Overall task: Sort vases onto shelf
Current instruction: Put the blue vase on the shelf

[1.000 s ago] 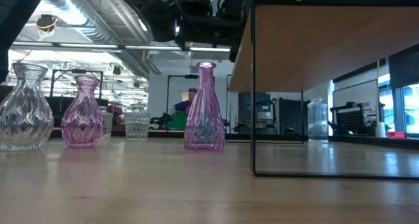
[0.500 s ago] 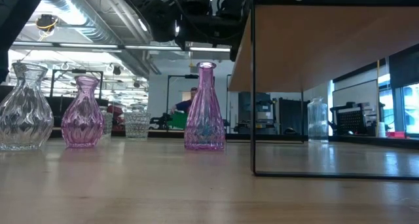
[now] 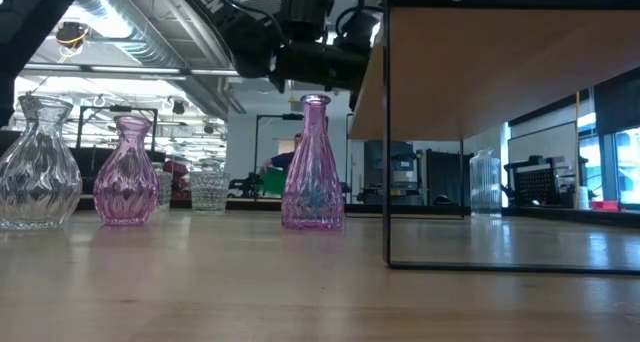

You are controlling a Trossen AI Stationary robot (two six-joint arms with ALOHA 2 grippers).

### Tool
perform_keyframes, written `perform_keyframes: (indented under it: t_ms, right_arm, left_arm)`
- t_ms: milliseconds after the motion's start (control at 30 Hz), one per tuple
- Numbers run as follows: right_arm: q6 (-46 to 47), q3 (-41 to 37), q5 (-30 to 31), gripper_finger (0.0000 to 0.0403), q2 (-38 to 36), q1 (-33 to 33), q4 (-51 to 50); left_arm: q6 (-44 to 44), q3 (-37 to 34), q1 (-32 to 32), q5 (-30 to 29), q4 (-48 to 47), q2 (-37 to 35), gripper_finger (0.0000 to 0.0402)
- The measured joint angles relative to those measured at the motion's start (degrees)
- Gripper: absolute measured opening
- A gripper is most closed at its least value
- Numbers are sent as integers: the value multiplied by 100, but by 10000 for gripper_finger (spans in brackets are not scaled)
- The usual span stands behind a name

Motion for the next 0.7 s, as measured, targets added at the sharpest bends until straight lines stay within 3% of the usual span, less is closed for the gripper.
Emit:
perform_keyframes:
  t_ms: [167,400,700]
  right_arm:
    - [3,0,2,1,27,0,-9]
    - [10,0,0,1,27,0,-11]
    - [12,0,2,1,27,0,-11]
  left_arm:
    - [-50,0,16,-32,17,11,336]
    - [-54,0,14,-224,48,11,394]
    - [123,0,14,-269,450,11,396]
